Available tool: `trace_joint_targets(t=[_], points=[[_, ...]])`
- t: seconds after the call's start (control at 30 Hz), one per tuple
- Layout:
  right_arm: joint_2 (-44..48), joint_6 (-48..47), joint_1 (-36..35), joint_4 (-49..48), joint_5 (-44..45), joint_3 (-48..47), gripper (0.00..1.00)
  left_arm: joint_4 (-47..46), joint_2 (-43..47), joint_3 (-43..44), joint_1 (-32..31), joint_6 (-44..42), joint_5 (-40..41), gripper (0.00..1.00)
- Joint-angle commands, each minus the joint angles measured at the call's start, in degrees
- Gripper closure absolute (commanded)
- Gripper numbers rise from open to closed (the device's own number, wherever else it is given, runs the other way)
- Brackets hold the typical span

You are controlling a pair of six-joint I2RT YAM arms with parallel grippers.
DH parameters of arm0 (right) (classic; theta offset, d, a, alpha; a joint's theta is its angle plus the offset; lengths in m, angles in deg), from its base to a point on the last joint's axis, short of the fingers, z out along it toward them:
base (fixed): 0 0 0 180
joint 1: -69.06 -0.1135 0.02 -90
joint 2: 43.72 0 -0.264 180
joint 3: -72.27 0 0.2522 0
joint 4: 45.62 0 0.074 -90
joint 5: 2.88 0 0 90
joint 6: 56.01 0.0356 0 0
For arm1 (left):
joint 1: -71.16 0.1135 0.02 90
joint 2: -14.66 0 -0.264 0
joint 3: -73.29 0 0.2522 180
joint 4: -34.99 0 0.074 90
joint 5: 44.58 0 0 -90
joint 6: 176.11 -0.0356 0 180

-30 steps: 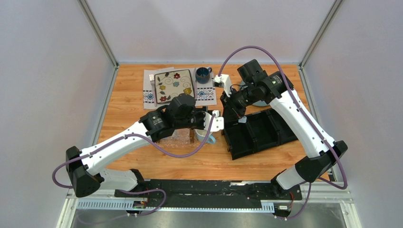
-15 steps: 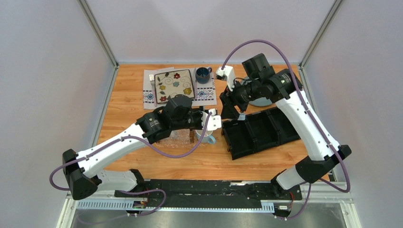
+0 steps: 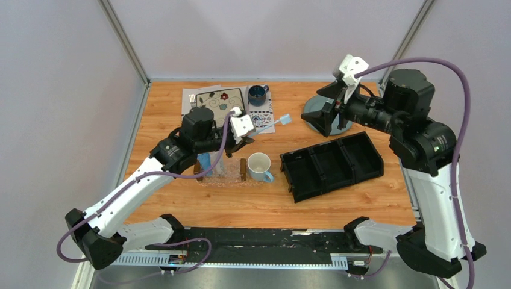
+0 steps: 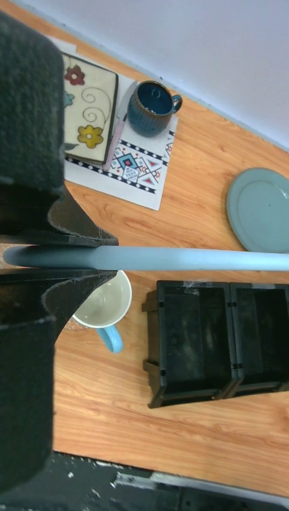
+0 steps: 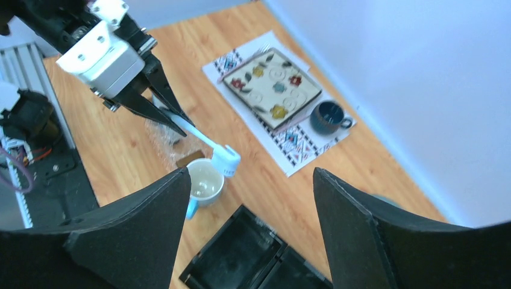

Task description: Prepare toiletry sets of a toothbrush and toothpaste on the tray

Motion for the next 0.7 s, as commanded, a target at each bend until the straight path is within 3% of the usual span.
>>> trace_joint_targets(t=[0.0,0.33,0.47,0.67], points=[[1.3,2.8,0.3,-9.0,0.5,1.5,0.21,-6.0,2.7,1.4,4.1,12.0,-9.4,1.00],[3.4,8.5,0.6,-18.1,-6.4,7.9,0.21,-22.4,3.0,0.0,10.4,36.5,-24.4,1.00],[3.4,11.9,0.5,-21.8,-11.7,11.6,0.21,-39.0,2.4,-3.4,11.2,48.6,-30.3,1.00],[1.3,15.8,0.5,-26.0,-20.8,12.4,0.23,-61.4,0.6,-9.9,11.5,64.4,-33.2,1.00]])
